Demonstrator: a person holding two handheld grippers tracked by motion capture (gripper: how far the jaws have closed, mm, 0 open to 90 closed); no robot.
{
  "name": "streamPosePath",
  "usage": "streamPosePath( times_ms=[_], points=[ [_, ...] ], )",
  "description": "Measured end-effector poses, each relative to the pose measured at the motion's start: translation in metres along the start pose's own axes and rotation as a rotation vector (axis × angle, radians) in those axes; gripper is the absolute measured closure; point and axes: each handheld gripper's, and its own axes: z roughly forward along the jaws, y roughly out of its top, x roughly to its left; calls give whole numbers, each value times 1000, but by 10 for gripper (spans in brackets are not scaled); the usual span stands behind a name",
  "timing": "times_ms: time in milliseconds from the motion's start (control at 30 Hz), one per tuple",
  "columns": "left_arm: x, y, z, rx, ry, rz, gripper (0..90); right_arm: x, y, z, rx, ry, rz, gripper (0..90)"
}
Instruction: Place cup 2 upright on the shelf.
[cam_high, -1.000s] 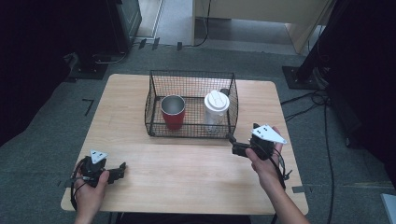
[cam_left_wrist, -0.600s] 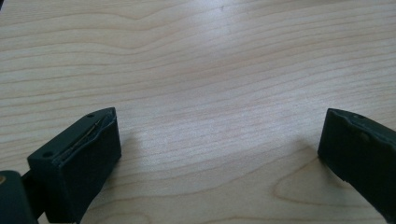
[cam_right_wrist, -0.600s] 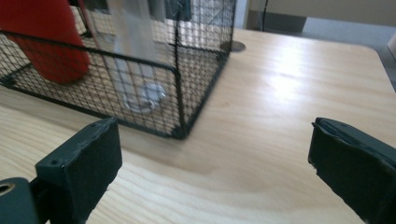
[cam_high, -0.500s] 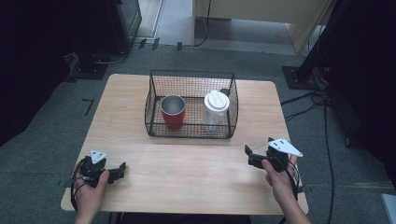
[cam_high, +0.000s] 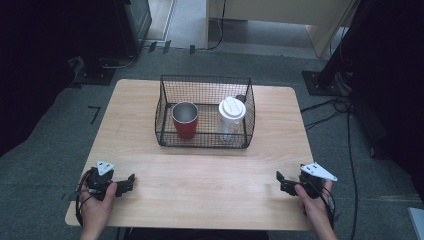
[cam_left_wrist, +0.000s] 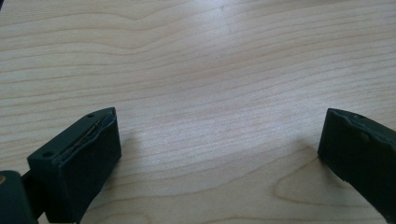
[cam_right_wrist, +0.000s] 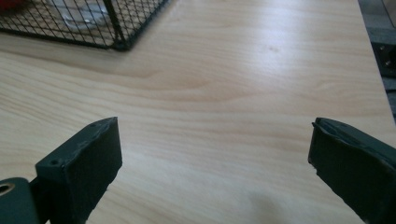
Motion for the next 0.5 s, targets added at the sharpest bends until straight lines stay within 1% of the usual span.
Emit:
streamPosePath(
  times_ms=[133,200,267,467,500],
  points=[
    [0,0,0,0,0,0,0,-9,-9,-4,20,-2,11,27],
    [0,0,0,0,0,0,0,-14,-15,-6,36,-9,22,27],
    [0,0,0,0,0,0,0,-18,-19,-7,50,-18,23,27],
    [0,0,0,0,0,0,0,-32,-32,-10,99,-30,54,27],
    [0,0,0,0,0,0,0,-33,-33,-11,101,-25,65,27]
  ],
)
